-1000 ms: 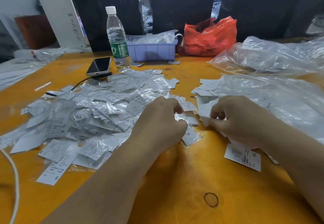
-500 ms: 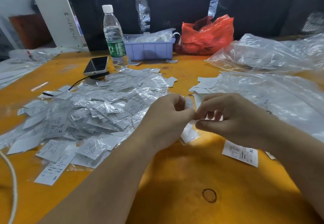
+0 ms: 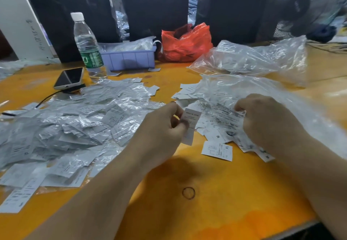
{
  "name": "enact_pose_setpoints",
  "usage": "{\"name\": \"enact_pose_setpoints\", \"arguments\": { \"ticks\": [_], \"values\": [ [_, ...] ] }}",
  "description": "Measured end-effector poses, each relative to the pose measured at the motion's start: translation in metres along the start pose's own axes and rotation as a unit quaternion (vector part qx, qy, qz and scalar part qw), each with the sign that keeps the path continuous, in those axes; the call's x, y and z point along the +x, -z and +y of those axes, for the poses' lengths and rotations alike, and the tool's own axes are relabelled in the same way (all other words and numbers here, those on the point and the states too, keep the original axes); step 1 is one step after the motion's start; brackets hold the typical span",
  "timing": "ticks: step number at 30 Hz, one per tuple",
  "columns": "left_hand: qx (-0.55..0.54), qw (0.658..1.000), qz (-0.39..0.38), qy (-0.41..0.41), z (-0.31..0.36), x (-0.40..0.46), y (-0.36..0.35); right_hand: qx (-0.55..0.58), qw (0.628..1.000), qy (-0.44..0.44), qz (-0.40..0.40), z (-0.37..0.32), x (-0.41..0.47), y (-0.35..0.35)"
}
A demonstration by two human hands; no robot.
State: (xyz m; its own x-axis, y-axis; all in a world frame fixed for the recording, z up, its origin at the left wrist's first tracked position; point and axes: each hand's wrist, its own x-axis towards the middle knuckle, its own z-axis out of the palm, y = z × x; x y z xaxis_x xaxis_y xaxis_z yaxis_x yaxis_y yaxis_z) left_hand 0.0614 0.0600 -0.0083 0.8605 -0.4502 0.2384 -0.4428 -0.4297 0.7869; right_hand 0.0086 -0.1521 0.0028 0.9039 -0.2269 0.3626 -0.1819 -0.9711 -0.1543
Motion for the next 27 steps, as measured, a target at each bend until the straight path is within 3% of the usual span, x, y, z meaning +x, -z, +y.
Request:
{"name": "enact_pose_setpoints", "arguments": {
  "ticks": [5,13,18,23,27],
  "values": [
    [0.013,1.000,0.012,-0.006,-0.001,0.000,0.000,-0.089,0.987,-0.057,-0.120,-0.005,-0.002,-0.008],
    [0.011,1.000,0.005,0.004,-0.002,0.001,-0.002,-0.086,0.992,-0.051,-0.081,-0.009,-0.004,-0.006],
    [0.013,1.000,0.008,0.001,-0.003,0.002,-0.001,-0.116,0.981,-0.084,-0.128,-0.010,-0.004,-0.005],
    [0.012,1.000,0.007,0.000,0.000,0.001,-0.001,-0.075,0.996,-0.031,-0.042,-0.009,-0.006,-0.006],
    [-0.014,1.000,0.018,0.011,-0.001,0.003,0.002,0.033,0.989,0.080,0.121,-0.009,-0.006,-0.010]
  ]
}}
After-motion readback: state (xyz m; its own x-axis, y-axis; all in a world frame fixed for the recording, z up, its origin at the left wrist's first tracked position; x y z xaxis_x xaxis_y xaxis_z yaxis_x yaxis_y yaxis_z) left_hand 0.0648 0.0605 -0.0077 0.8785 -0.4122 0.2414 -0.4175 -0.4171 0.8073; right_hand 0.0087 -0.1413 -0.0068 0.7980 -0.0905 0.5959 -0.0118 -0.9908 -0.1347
